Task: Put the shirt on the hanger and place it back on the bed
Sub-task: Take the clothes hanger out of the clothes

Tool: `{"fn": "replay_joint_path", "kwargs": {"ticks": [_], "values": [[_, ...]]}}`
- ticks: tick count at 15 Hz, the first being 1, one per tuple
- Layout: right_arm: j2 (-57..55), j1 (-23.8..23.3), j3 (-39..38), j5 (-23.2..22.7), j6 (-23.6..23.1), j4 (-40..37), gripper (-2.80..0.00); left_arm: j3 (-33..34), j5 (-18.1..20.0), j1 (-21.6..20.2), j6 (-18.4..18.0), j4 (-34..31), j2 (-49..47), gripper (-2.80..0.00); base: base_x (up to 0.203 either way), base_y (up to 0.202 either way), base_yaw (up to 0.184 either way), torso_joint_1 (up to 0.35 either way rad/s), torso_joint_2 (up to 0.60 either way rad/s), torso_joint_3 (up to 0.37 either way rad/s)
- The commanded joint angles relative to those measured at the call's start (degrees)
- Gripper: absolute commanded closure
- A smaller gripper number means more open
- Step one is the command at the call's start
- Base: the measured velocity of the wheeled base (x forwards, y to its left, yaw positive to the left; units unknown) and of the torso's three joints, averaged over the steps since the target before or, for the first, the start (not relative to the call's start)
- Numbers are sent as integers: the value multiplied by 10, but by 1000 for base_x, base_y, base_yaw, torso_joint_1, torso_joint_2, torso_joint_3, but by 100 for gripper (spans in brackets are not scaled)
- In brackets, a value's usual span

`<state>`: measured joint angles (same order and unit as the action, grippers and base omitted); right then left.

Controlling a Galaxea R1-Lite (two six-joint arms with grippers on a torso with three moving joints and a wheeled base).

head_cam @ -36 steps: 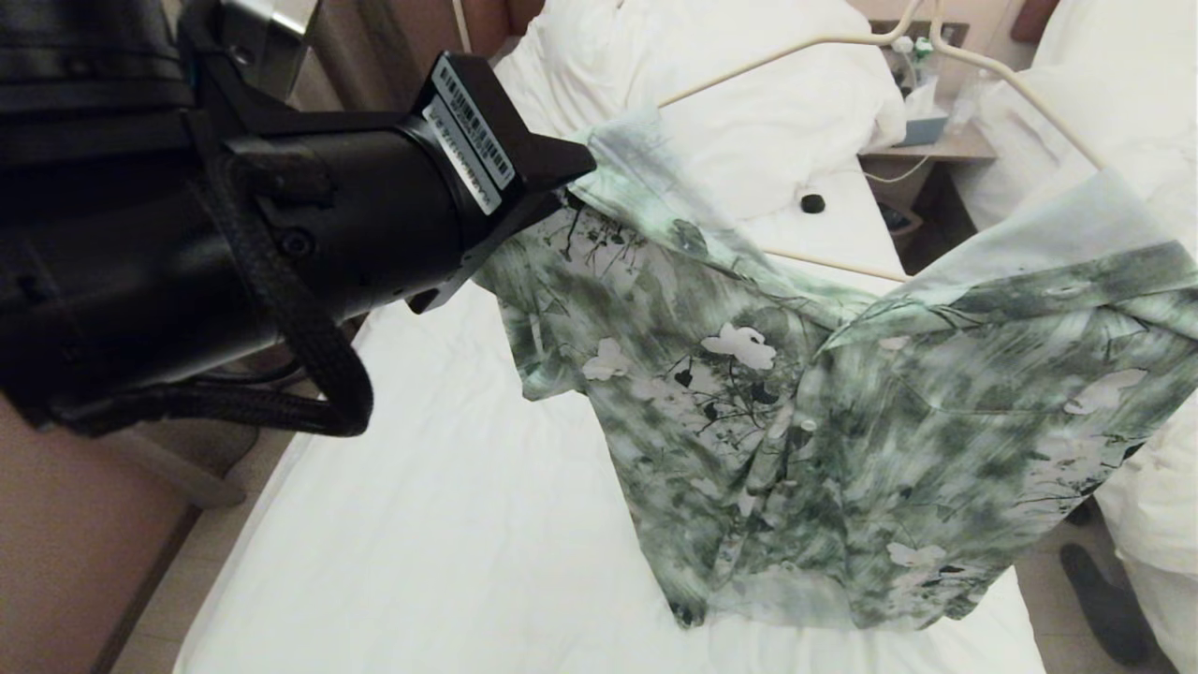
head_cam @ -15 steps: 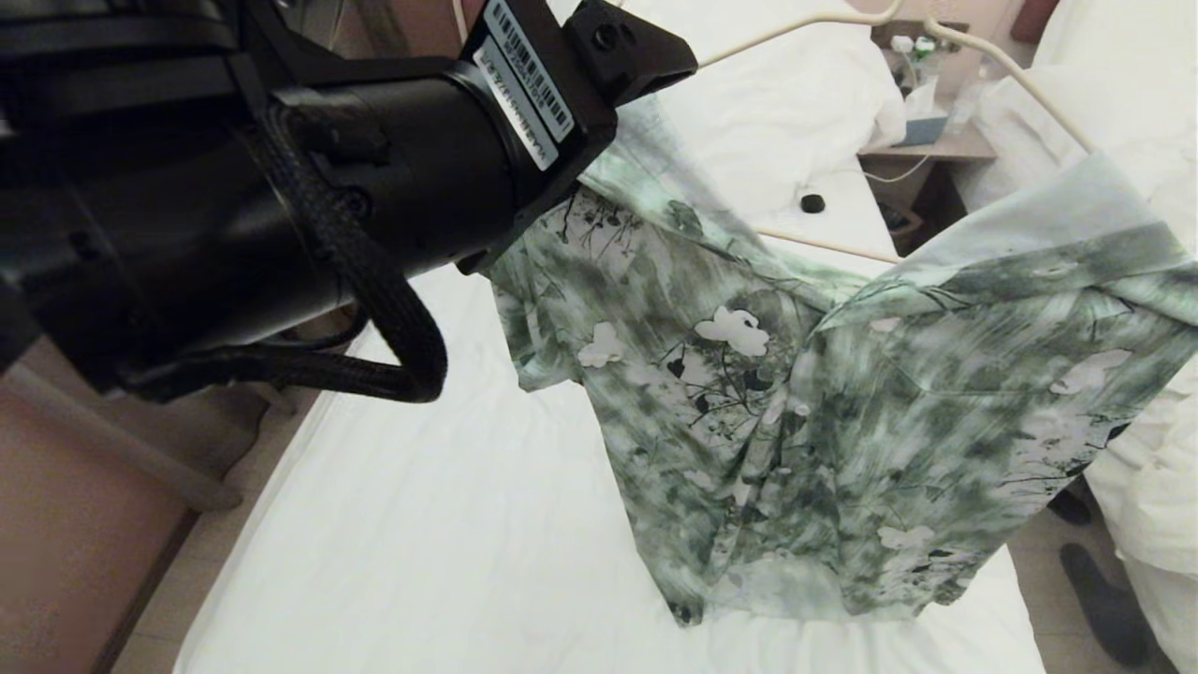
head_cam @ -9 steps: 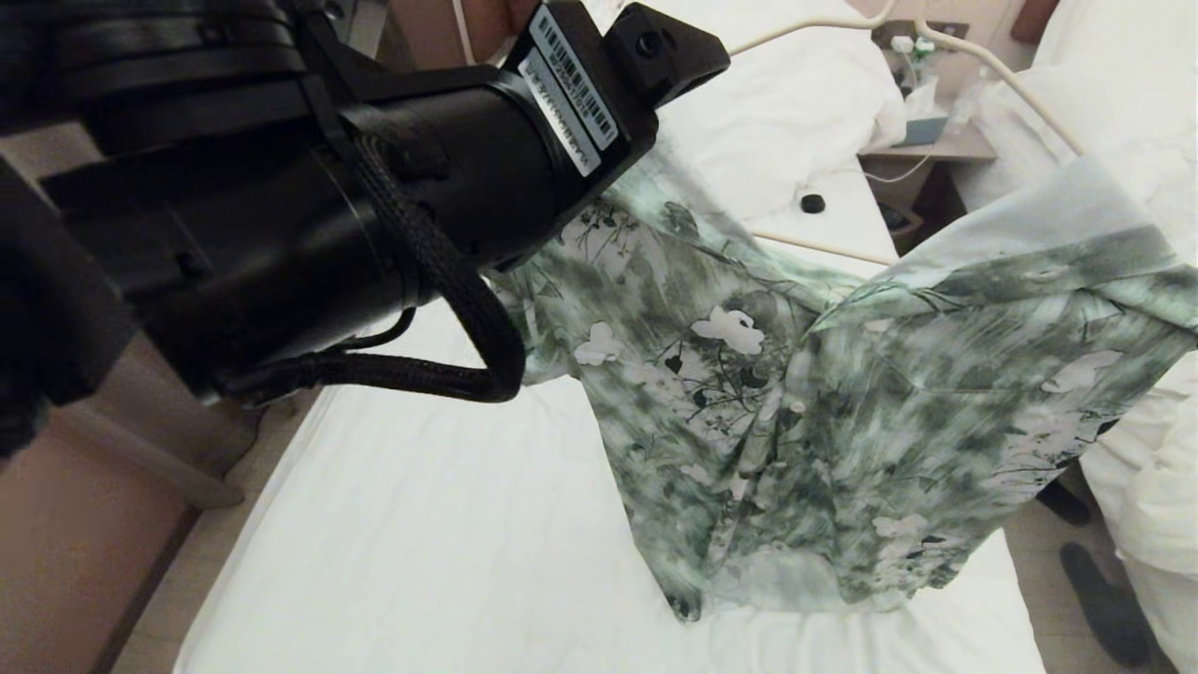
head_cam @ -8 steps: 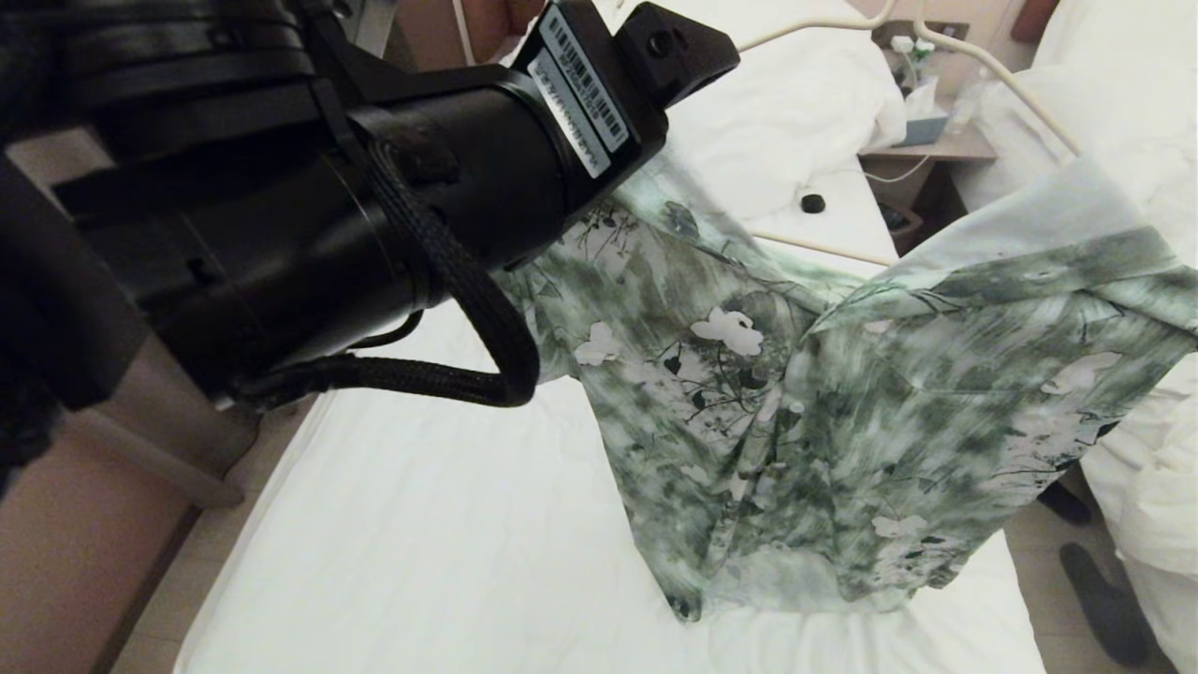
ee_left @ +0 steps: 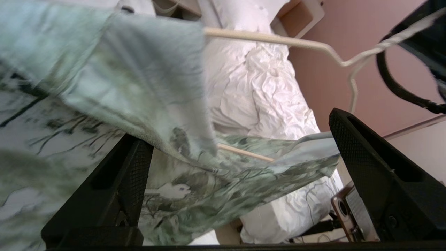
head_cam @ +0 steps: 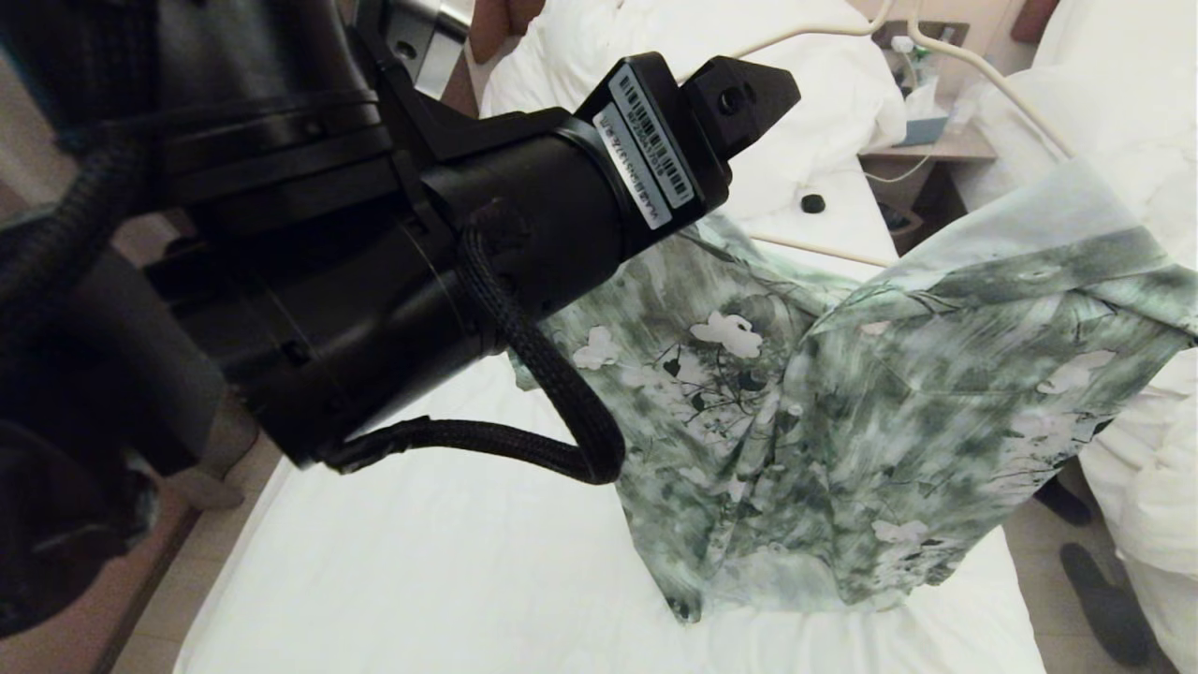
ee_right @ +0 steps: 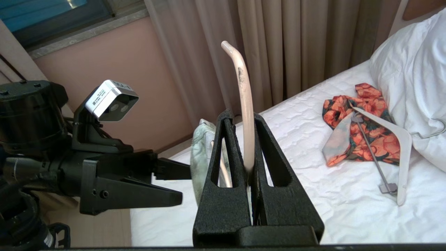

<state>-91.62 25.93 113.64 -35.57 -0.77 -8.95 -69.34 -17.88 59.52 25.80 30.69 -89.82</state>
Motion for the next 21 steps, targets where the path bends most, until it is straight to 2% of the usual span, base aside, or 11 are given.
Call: {"fn": "replay_joint_path", "kwargs": {"ticks": [1, 7, 11, 12, 13, 21], "values": [[0, 1, 0, -2, 0, -1, 0, 2, -1, 2, -8, 16, -16, -280, 0, 0, 0, 0, 0, 0], [5, 1, 0, -2, 0, -1, 0, -4, -1, -16, -38, 33, -43, -280, 0, 0, 0, 0, 0, 0], [5, 1, 0, -2, 0, -2, 0, -5, -1, -26, -76, 72, -51, -280, 0, 0, 0, 0, 0, 0], [5, 1, 0, -2, 0, -2, 0, -5, -1, -26, -78, 72, -51, -69, 0, 0, 0, 0, 0, 0], [5, 1, 0, -2, 0, -2, 0, -5, -1, -26, -79, 72, -49, 0, 0, 0, 0, 0, 0, 0], [6, 1, 0, -2, 1, -4, 0, -13, -1, -34, -87, 72, -45, 0, 0, 0, 0, 0, 0, 0]]}}
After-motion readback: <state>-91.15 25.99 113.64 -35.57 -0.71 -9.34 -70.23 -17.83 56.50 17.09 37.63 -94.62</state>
